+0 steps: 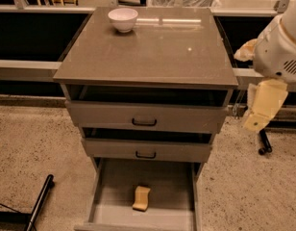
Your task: Pick sponge from bottom drawer and place on counter
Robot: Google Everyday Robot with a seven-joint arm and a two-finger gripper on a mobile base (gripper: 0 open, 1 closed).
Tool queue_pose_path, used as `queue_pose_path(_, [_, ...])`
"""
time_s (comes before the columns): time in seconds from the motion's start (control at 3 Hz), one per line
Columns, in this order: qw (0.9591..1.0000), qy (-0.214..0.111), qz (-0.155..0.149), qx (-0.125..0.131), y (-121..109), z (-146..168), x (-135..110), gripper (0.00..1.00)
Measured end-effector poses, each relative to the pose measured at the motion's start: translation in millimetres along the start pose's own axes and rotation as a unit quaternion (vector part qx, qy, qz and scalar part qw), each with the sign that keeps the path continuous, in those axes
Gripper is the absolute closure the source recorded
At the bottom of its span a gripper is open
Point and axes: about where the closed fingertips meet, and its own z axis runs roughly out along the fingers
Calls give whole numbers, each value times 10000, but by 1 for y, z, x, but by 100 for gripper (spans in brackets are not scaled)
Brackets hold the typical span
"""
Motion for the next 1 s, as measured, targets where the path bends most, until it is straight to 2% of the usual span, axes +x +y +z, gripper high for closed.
queue_pose_path(0.33, [9976, -504, -96, -461, 19, 70, -15, 0])
queue_pose_path(0.67, [9938, -833, -332, -659, 48, 137, -25, 0])
queue_pose_path(1.0, [9939, -828, -348, -635, 51, 146, -26, 0])
